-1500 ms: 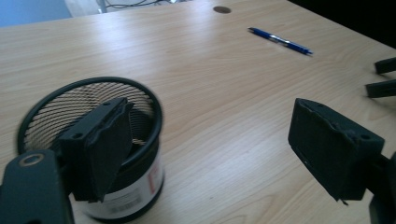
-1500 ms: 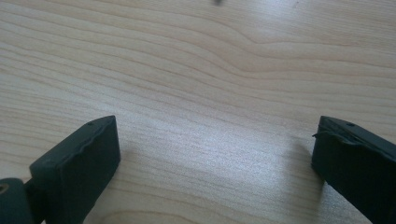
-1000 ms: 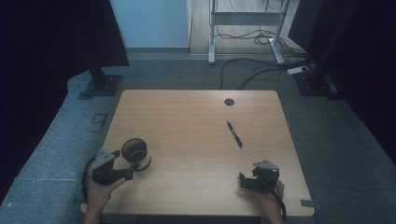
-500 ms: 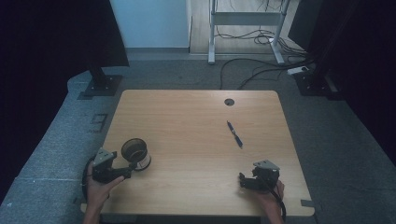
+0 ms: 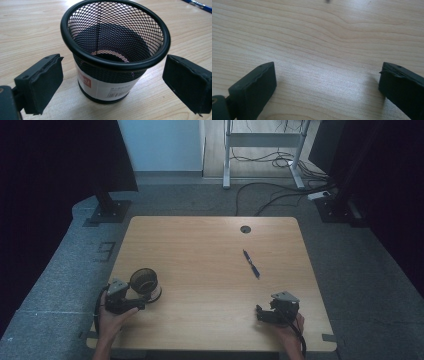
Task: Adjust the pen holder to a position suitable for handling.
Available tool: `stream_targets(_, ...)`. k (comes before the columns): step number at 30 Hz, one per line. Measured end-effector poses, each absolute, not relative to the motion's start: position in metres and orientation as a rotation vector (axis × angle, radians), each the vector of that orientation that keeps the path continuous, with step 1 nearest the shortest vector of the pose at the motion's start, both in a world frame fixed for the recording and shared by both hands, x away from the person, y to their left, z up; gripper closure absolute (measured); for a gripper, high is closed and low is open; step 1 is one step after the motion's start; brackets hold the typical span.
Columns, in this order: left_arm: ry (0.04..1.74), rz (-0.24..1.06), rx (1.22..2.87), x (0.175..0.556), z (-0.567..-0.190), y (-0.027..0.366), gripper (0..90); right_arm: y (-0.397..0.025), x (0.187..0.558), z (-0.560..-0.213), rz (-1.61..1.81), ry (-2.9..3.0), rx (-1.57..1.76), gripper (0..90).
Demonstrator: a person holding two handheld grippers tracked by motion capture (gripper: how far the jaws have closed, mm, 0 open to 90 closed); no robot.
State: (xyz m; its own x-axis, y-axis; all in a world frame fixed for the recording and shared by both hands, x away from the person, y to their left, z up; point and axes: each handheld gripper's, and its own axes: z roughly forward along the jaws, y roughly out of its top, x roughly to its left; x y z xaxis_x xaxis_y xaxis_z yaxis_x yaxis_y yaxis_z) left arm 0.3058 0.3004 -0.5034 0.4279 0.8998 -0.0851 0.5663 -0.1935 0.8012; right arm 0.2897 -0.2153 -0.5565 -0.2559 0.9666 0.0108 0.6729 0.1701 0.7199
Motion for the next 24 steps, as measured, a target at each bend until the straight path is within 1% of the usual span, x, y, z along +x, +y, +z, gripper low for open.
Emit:
stream_targets(14,1.237,0.551,1.88,0.324,-0.508,0.29,3.9,-0.215,0.29,-0.556,0.859,1.998,1.545,0.5)
stream_targets(18,1.217,0.581,1.877,0.327,-0.511,0.287,8.1,-0.215,0.29,-0.556,0.859,1.998,1.546,0.5)
stream_targets(24,1.21,0.605,1.876,0.326,-0.511,0.286,9.3,-0.215,0.29,-0.556,0.859,1.998,1.545,0.5)
